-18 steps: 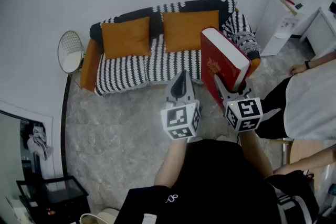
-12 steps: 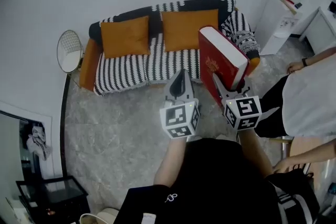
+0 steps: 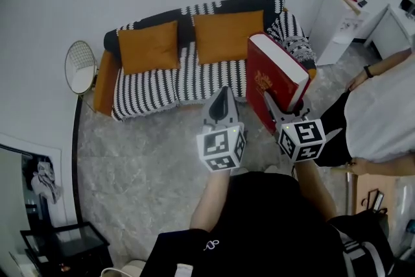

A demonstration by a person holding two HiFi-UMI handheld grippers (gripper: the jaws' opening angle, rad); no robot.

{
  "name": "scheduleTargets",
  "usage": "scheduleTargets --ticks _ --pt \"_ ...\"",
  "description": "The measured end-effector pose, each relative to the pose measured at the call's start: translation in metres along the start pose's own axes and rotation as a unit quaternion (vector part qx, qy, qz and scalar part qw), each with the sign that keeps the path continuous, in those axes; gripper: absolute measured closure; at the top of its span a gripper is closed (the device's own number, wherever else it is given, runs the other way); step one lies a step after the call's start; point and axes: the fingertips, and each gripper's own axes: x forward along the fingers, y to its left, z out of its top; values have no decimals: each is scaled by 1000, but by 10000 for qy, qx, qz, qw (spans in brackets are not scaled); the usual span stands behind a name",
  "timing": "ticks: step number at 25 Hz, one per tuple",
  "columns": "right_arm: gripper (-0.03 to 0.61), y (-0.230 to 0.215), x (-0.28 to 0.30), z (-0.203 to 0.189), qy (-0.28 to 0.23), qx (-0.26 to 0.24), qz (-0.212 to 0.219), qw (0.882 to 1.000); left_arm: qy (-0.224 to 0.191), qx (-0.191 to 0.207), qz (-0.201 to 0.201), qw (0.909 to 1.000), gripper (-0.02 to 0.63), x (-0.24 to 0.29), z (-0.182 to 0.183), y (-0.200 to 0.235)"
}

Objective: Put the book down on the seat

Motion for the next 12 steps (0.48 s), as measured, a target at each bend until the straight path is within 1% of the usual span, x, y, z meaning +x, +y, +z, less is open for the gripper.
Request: scheduleTargets --ticks 4,9,12 --pt "350 -1 1 -10 107 68 -13 9999 99 -74 -12 9999 600 1 -10 3" --pt "350 16 12 -23 247 102 68 9996 215 -179 34 9996 600 -1 -20 23" --pt "350 12 8 -26 342 57 54 9994 291 -306 5 9991 600 2 -27 19"
